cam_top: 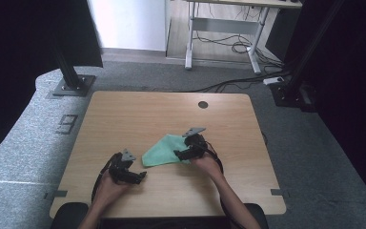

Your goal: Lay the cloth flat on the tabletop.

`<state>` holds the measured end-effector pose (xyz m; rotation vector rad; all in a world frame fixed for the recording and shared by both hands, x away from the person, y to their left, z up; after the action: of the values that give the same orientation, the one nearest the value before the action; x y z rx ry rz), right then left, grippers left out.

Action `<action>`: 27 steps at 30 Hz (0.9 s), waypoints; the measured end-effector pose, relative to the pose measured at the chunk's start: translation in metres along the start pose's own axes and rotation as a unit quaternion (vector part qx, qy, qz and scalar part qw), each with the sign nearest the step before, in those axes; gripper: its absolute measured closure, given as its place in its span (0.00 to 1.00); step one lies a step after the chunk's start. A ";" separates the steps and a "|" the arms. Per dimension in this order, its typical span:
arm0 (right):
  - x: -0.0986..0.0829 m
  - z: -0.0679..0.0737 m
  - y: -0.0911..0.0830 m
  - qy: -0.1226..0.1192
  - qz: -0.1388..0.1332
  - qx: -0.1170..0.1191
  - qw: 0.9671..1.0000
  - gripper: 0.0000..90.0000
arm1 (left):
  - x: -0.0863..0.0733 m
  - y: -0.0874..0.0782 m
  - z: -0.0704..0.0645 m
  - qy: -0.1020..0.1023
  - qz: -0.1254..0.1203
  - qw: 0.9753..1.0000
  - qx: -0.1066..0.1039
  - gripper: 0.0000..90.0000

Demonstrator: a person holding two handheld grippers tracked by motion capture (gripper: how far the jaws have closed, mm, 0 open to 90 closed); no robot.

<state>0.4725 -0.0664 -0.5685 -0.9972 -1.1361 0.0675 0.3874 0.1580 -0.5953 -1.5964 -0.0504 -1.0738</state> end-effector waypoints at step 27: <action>-0.047 0.004 -0.068 0.021 -0.009 0.023 0.999 0.49 | 0.097 0.042 -0.070 0.097 -0.043 0.990 -0.096 0.40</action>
<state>0.4193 -0.1277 -0.5552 -0.9445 -1.1006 0.0583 0.4255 0.0395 -0.5696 -1.6637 0.1194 -1.3301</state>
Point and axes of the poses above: each handheld gripper's, and its own axes: y roughly forward along the jaws, x roughly out of its top, z roughly to its left, the point moved 7 cm from there along y, roughly forward along the jaws, and after that the axes turned 5 degrees about x, right-handed, at the moved point
